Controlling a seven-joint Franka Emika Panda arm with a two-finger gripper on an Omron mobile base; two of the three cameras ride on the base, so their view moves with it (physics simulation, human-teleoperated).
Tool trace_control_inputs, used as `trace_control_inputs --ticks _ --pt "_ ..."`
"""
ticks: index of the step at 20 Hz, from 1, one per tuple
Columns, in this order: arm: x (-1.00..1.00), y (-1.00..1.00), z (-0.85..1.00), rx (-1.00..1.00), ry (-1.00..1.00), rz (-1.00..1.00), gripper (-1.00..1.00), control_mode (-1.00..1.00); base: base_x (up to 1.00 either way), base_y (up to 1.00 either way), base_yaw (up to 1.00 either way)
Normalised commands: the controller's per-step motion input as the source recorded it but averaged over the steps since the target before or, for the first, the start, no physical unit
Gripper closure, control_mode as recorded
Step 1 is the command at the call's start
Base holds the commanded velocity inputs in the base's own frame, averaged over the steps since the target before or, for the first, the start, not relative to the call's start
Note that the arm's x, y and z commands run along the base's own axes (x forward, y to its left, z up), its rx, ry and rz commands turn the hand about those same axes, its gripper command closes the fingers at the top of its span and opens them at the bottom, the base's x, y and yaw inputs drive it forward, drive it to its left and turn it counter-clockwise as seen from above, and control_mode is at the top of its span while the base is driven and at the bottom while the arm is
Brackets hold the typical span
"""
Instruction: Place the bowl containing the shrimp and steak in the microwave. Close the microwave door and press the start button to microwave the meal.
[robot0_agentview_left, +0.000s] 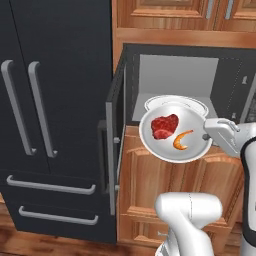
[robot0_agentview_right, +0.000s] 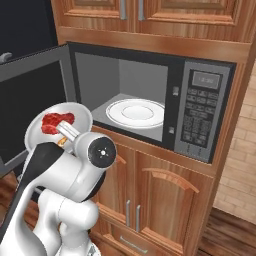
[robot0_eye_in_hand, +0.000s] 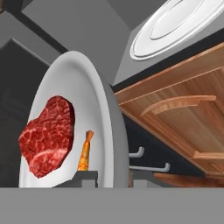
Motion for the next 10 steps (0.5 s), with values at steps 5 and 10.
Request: trace_control_inputs --ticks 5,10 --pt "0.0 0.0 0.0 0.0 0.0 0.0 1.0 1.0 0.0 -0.18 0.0" --pt "0.0 0.0 0.0 0.0 0.0 0.0 1.0 1.0 0.0 -0.5 0.0"
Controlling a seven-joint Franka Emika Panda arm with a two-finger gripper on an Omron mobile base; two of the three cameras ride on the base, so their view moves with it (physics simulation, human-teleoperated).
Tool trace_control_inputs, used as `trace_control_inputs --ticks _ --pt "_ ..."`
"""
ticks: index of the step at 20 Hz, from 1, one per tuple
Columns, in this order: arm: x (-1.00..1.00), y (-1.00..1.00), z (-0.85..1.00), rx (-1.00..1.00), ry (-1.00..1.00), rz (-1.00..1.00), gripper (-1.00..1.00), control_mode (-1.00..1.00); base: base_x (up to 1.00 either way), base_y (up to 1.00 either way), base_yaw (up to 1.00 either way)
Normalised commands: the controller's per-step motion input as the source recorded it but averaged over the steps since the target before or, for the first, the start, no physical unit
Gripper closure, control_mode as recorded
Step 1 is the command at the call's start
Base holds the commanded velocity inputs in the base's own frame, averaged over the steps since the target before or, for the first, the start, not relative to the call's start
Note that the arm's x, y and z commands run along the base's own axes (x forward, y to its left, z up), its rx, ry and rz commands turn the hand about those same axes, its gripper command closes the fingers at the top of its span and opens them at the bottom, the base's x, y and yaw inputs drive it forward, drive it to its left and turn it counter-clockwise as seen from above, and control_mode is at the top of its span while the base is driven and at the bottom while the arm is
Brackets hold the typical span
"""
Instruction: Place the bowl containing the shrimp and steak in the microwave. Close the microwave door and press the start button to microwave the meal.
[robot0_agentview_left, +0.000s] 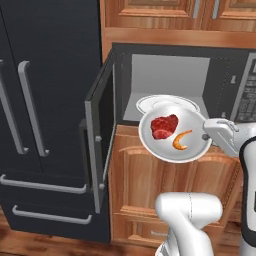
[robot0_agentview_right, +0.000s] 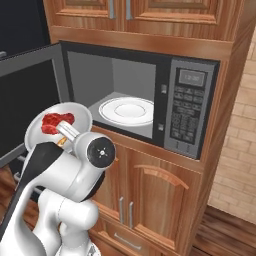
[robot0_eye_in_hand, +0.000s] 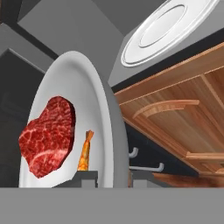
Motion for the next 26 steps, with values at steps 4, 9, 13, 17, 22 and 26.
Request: trace_control_inputs --ticks 4,9,13,17,22,26 --pt "0.0 0.0 0.0 0.0 0.0 0.0 1.0 1.0 0.01 -0.13 0.0" --pt "0.09 0.06 0.0 0.0 0.0 -0.01 1.0 -1.0 0.0 0.0 0.0" --pt "0.28 0.23 0.0 0.0 0.0 -0.04 1.0 -1.0 0.0 0.0 0.0" --pt "0.26 0.16 0.0 0.0 0.0 -0.05 1.0 -1.0 0.0 0.0 0.0" --pt "0.15 0.03 0.03 0.0 0.0 -0.17 1.0 -1.0 0.0 0.0 0.0" --pt "0.15 -0.27 0.02 0.0 0.0 -0.22 1.0 -1.0 0.0 0.0 0.0"
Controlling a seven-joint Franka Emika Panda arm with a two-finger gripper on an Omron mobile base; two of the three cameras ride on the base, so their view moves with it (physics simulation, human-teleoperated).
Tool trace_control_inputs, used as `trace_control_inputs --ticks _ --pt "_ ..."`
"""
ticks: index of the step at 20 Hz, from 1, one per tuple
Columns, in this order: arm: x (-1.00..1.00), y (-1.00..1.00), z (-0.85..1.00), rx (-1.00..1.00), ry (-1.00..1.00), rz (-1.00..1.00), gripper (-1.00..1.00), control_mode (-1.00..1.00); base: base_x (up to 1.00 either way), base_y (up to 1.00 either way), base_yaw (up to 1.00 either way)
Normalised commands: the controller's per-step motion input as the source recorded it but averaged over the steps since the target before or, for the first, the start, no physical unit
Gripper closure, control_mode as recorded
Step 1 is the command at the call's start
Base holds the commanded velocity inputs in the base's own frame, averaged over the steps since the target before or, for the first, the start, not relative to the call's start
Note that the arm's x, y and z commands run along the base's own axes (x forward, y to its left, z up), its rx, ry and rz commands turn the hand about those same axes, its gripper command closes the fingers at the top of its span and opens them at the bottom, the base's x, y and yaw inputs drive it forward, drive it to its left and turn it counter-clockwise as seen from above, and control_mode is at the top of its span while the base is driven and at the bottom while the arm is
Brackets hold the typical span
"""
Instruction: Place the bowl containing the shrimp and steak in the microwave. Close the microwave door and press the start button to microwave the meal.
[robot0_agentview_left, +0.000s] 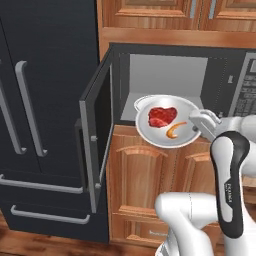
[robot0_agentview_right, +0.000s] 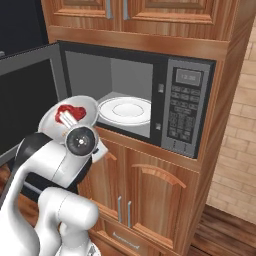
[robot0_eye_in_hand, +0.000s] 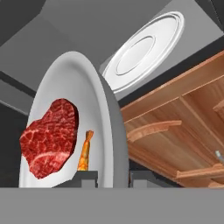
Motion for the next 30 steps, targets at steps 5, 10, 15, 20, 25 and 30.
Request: trace_control_inputs --ticks 5,10,15,20,25,30 --pt "0.13 -0.16 0.0 0.02 0.0 -0.19 1.0 -1.0 0.0 0.0 0.0" --pt "0.0 0.0 0.03 0.14 0.04 -0.21 1.0 -1.0 0.0 0.0 0.0" --pt "0.0 0.0 0.0 0.17 0.05 -0.18 1.0 -1.0 0.0 0.0 0.0" --pt "0.01 0.01 0.0 0.1 0.01 -0.13 1.0 -1.0 0.0 0.0 0.0" --pt "0.21 0.0 0.02 0.02 0.05 -0.06 1.0 -1.0 0.0 0.0 0.0" --pt "0.51 0.0 0.0 0.0 0.07 -0.01 1.0 -1.0 0.0 0.0 0.0"
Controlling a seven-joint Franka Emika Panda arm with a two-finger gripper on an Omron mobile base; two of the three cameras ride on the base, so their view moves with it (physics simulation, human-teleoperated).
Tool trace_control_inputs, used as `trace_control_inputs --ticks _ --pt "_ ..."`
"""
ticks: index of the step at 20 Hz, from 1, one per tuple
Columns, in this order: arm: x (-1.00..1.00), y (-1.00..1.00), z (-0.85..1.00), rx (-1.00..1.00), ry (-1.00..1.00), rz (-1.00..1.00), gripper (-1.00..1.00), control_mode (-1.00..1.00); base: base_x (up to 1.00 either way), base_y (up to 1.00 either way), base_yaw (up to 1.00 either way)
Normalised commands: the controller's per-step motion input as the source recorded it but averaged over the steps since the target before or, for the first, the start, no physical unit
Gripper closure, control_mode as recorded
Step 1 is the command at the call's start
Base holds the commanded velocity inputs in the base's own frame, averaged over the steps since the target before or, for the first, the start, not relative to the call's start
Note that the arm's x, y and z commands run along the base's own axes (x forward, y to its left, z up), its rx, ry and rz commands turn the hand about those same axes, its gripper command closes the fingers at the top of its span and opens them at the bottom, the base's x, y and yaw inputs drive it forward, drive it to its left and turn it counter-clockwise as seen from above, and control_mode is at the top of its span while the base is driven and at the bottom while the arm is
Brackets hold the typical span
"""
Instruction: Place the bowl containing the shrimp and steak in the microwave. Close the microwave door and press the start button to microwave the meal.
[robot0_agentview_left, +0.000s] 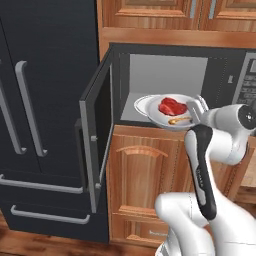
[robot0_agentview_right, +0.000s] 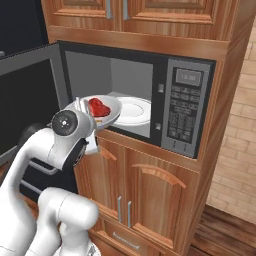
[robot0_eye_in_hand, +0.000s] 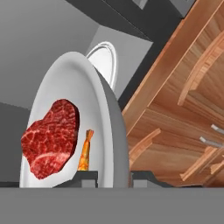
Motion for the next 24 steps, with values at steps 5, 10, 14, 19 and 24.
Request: trace_control_inputs --ticks 5,10,14,19,24 --pt "0.52 -0.1 0.0 0.0 0.01 -0.1 1.0 -1.0 0.0 0.0 0.0" --pt "0.46 -0.09 0.0 0.0 0.0 -0.13 1.0 -1.0 0.0 0.0 0.0" --pt "0.38 -0.01 -0.09 0.0 0.0 -0.09 1.0 -1.0 0.0 0.0 0.0" --pt "0.36 0.0 -0.18 0.0 0.0 -0.06 1.0 -1.0 0.0 0.0 0.0" --pt "0.27 -0.01 -0.24 0.0 0.0 -0.05 1.0 -1.0 0.0 0.0 0.0"
